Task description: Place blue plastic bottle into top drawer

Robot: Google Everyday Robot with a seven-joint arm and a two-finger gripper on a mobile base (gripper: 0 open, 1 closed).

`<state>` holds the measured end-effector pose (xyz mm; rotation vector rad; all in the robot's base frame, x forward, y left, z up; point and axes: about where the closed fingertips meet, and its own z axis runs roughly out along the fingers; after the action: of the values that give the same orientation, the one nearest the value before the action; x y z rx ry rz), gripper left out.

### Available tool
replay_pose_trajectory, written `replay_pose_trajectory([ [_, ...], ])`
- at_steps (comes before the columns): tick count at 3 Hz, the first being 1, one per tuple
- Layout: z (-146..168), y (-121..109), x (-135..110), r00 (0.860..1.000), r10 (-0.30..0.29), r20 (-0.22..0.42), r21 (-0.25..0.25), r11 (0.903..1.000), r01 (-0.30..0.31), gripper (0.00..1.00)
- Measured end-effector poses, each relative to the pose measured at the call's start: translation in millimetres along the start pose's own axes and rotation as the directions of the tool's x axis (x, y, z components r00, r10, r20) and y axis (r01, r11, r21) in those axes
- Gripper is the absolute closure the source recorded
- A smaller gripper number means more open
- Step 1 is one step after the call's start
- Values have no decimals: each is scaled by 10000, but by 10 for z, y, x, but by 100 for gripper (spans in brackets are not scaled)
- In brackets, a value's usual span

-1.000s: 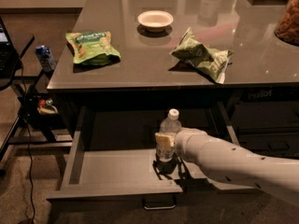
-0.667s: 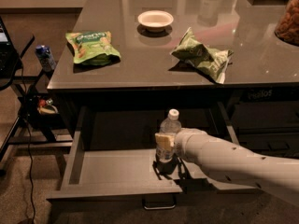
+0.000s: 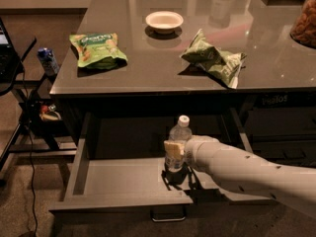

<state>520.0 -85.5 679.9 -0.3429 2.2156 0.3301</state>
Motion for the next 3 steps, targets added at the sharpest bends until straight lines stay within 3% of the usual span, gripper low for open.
replay_pose_trajectory([
  [2, 0, 0, 0, 10000, 0, 1, 0, 10000, 0, 14],
  [3, 0, 0, -1, 10000, -1, 1, 0, 10000, 1, 0],
])
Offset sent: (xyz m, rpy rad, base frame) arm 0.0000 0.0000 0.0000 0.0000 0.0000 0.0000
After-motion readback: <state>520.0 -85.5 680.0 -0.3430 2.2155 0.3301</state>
